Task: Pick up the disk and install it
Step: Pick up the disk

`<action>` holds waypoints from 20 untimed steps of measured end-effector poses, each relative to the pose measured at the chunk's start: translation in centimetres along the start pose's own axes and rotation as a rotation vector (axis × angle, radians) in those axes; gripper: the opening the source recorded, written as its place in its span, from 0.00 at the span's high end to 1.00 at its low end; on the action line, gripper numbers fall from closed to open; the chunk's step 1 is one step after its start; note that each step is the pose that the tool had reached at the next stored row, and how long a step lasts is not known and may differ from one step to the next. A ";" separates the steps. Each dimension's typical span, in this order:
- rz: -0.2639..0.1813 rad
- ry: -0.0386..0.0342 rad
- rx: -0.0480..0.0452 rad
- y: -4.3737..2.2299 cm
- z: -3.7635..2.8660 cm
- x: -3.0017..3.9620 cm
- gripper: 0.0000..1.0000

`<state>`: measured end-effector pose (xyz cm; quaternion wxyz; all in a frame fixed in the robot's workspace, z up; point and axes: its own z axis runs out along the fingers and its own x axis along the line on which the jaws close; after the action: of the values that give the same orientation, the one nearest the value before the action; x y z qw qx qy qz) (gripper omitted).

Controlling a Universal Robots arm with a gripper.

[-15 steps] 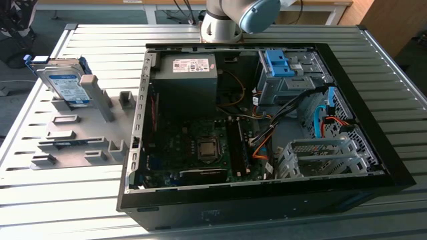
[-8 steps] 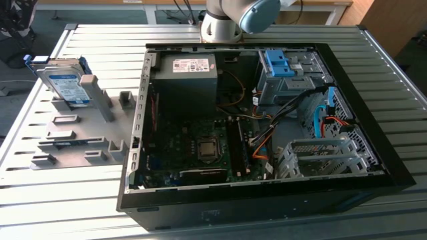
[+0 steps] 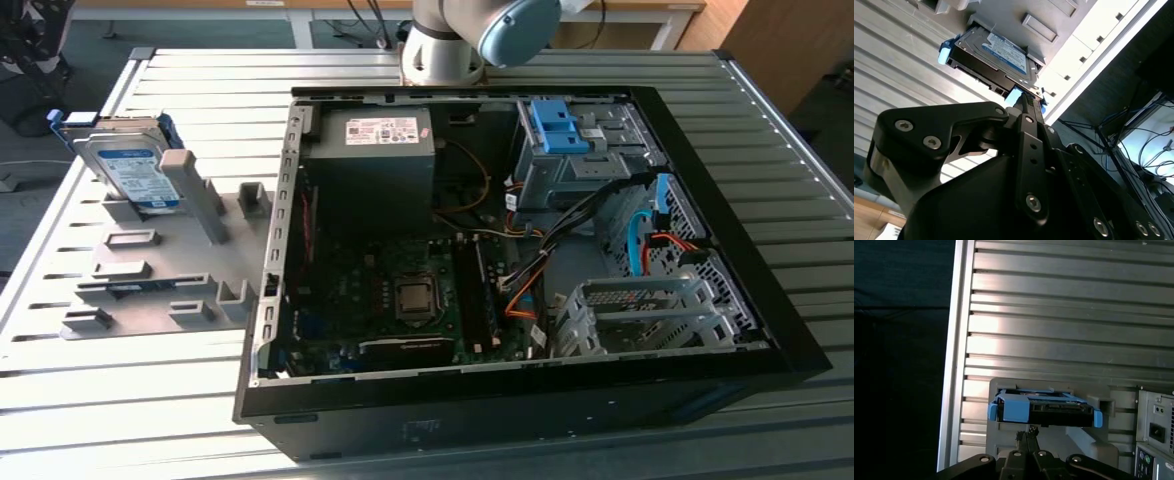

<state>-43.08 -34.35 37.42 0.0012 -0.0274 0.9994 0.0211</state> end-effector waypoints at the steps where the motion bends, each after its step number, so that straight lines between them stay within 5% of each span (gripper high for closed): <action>1: -0.001 0.0001 0.0000 0.00 0.00 0.00 0.89; 20: -0.084 0.0036 -0.0003 0.00 0.00 0.00 0.89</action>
<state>-43.08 -34.35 37.41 0.0003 -0.0692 0.9974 0.0211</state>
